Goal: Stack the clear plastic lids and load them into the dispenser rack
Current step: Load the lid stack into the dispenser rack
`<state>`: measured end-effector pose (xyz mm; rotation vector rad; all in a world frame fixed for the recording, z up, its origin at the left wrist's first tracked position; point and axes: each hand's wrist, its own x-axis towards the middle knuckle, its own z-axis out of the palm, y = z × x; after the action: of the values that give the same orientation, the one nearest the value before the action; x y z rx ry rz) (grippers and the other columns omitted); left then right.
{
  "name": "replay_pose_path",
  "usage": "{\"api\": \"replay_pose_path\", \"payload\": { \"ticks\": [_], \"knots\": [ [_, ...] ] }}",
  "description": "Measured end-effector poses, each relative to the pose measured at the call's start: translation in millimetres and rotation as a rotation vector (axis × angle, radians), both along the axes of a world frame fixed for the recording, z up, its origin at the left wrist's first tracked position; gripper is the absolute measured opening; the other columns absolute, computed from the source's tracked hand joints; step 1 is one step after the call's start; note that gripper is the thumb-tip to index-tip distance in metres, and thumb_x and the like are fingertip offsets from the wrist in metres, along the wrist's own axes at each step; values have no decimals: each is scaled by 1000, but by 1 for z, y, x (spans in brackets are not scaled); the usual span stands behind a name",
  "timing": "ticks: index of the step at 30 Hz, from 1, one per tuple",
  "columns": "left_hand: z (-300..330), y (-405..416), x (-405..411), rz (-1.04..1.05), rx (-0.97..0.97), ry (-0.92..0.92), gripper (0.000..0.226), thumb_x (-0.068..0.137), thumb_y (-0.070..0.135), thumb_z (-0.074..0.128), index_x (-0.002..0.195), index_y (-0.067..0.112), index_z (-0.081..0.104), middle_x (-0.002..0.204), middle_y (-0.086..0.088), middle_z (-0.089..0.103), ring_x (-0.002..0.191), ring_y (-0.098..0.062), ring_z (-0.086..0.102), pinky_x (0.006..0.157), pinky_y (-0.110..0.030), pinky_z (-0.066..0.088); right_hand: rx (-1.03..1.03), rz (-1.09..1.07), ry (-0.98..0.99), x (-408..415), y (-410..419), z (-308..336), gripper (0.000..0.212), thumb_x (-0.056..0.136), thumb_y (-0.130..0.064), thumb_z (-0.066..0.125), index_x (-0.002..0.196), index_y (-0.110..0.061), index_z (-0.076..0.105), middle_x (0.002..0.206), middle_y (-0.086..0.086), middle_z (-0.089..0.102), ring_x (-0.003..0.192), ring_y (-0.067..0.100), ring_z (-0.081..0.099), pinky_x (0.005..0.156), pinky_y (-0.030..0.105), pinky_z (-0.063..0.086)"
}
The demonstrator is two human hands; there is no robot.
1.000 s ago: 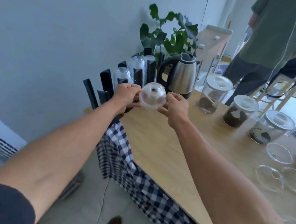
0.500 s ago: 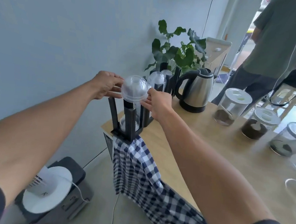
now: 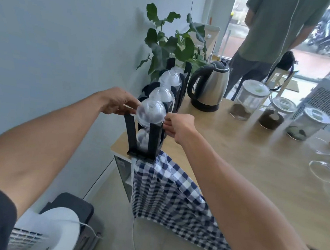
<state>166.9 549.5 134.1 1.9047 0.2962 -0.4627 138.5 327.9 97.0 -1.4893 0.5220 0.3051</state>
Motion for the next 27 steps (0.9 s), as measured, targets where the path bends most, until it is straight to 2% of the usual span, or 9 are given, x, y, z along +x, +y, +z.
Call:
{"api": "replay_pose_path", "payload": {
  "ticks": [2, 6, 9, 12, 14, 20, 24, 27],
  "knots": [
    [-10, 7, 7, -25, -16, 83, 28, 84, 17, 80, 109, 7, 75, 104, -8, 78, 92, -21, 72, 75, -29, 53, 0, 3, 36, -1, 4, -7, 8, 88, 0, 66, 81, -4, 66, 81, 13, 64, 72, 24, 59, 74, 34, 55],
    [-39, 17, 16, 1, -39, 207, 12, 85, 14, 79, 92, 11, 70, 82, -3, 73, 81, -20, 69, 82, -32, 55, -18, -17, 92, -2, 11, -27, 11, 92, 0, 63, 84, -1, 70, 82, 13, 70, 74, 25, 63, 69, 33, 56],
    [-68, 21, 16, 47, -79, 260, 5, 88, 13, 75, 92, 11, 71, 84, -4, 73, 84, -22, 68, 92, -34, 53, -32, -29, 126, -3, 14, -41, 20, 94, 4, 56, 87, 0, 74, 78, 11, 72, 73, 25, 65, 58, 27, 55],
    [-92, 21, 13, 80, -121, 264, 9, 85, 10, 79, 90, 13, 73, 80, -3, 75, 83, -21, 69, 87, -32, 55, -47, -41, 144, -3, 17, -56, 22, 93, 7, 55, 78, -1, 70, 75, 11, 69, 69, 24, 61, 54, 27, 47],
    [-103, 18, 9, 110, -140, 246, 10, 82, 6, 79, 85, 12, 72, 79, -4, 73, 78, -21, 69, 81, -32, 55, -80, -43, 152, -1, 18, -66, 24, 94, 7, 57, 75, -2, 68, 70, 9, 69, 62, 20, 63, 51, 26, 48],
    [-126, 19, 7, 229, -147, 219, 17, 83, 6, 75, 99, 11, 73, 87, -7, 72, 81, -22, 69, 72, -30, 57, -85, -46, 167, 2, 22, -85, 24, 96, 7, 57, 76, 1, 70, 71, 10, 71, 51, 16, 58, 49, 26, 48],
    [-124, 18, 4, 256, -147, 200, 14, 86, 5, 70, 99, 10, 73, 87, -7, 72, 86, -24, 69, 74, -31, 56, -81, -48, 161, 3, 20, -85, 6, 90, 0, 68, 86, 1, 73, 88, 12, 78, 63, 18, 68, 56, 28, 55],
    [-107, 18, 1, 270, -128, 165, 11, 85, 8, 71, 96, 10, 74, 86, -7, 71, 85, -24, 68, 79, -33, 56, -87, -47, 123, 0, 14, -67, 12, 83, -10, 74, 91, -1, 74, 77, 5, 70, 62, 17, 60, 60, 30, 52]
  ]
}}
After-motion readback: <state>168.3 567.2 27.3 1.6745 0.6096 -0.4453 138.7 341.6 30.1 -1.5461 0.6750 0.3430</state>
